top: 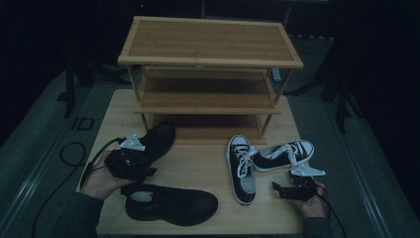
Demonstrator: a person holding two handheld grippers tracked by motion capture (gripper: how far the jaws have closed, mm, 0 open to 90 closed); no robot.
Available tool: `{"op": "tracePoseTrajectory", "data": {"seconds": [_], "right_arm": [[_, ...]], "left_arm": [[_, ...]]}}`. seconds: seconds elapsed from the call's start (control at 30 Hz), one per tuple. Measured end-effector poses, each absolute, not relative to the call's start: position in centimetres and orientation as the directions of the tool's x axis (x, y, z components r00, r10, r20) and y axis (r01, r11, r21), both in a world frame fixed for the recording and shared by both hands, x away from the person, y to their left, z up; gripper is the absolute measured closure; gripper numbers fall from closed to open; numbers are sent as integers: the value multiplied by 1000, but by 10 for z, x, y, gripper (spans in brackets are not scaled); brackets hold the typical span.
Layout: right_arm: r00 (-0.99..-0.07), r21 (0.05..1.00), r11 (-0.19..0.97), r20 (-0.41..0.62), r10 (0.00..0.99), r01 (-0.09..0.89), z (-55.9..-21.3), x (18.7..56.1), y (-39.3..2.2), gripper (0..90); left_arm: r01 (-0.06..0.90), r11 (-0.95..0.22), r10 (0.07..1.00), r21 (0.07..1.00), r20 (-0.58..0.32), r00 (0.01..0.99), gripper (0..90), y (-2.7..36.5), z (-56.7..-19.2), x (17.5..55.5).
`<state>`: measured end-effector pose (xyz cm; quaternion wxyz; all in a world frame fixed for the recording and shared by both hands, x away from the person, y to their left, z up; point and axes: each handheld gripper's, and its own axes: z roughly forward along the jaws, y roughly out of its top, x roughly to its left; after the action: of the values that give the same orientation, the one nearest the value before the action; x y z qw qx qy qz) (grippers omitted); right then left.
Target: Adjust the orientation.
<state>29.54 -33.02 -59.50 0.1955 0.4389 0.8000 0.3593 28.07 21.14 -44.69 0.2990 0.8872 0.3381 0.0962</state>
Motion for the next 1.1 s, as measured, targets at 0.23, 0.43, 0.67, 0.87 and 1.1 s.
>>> {"op": "tracePoseTrajectory", "data": {"seconds": [0.23, 0.43, 0.67, 0.87, 1.1], "right_arm": [[-539, 746, 358, 2, 842, 562, -595, 295, -330, 135], [-538, 746, 357, 3, 843, 562, -595, 295, -330, 135], [-538, 746, 357, 3, 843, 562, -595, 295, -330, 135], [-539, 746, 358, 2, 842, 562, -595, 295, -330, 135], [-538, 746, 357, 3, 843, 562, -595, 295, -330, 135]], "left_arm": [[534, -613, 634, 583, -40, 772, 463, 211, -449, 277], [534, -623, 625, 571, -46, 779, 461, 212, -454, 273], [530, -630, 617, 567, -49, 786, 460, 215, -457, 268], [521, -648, 597, 556, -54, 800, 453, 215, -460, 264], [492, -689, 553, 532, -52, 832, 433, 211, -467, 262]]}}
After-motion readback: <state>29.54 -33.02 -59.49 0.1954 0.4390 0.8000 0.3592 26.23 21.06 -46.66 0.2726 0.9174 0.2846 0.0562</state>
